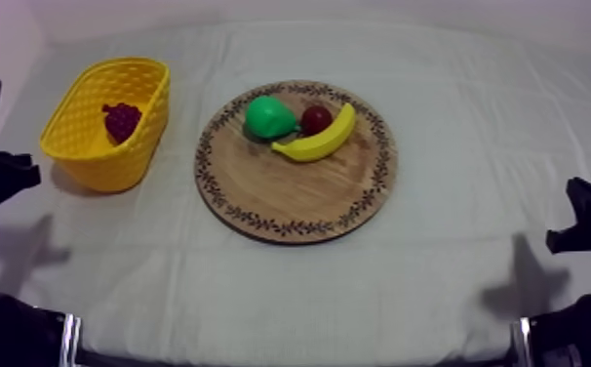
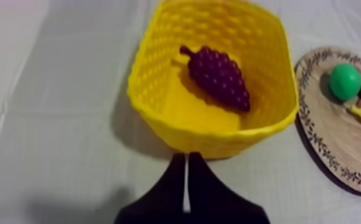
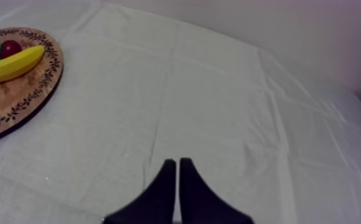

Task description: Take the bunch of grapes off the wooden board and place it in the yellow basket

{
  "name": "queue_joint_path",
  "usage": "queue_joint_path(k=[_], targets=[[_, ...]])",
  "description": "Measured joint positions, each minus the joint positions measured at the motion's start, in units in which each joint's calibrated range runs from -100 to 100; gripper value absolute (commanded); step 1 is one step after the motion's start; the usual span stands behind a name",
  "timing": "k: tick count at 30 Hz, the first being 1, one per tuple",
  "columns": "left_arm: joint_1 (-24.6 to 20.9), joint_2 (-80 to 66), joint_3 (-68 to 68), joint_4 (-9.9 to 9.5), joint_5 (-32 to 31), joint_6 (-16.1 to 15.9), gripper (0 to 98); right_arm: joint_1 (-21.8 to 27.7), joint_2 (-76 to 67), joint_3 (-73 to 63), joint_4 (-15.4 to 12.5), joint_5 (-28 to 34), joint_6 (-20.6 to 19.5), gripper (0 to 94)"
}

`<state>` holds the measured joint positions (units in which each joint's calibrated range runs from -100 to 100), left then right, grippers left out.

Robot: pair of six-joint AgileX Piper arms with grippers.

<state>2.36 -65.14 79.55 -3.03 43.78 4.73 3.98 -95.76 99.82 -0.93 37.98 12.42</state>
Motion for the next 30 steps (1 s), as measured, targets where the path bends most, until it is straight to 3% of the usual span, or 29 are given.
queue_joint_path(k=[10, 16, 26, 30], targets=[[-2.4, -21.2, 7.9, 1.93, -3.8, -3.6, 0.0, 0.0, 0.0, 0.0, 0.0, 0.0, 0.0, 0.3], [-2.0, -31.9, 13.6, 1.87, -3.5, -3.3, 0.0, 0.0, 0.0, 0.0, 0.0, 0.0, 0.0, 0.3], [-1.8, -34.5, 17.3, 2.43, -3.1, -4.7, 0.0, 0.0, 0.0, 0.0, 0.0, 0.0, 0.1, 0.3], [-1.6, -34.6, 17.6, 1.9, -3.8, -2.6, 0.0, 0.0, 0.0, 0.0, 0.0, 0.0, 0.1, 0.3]])
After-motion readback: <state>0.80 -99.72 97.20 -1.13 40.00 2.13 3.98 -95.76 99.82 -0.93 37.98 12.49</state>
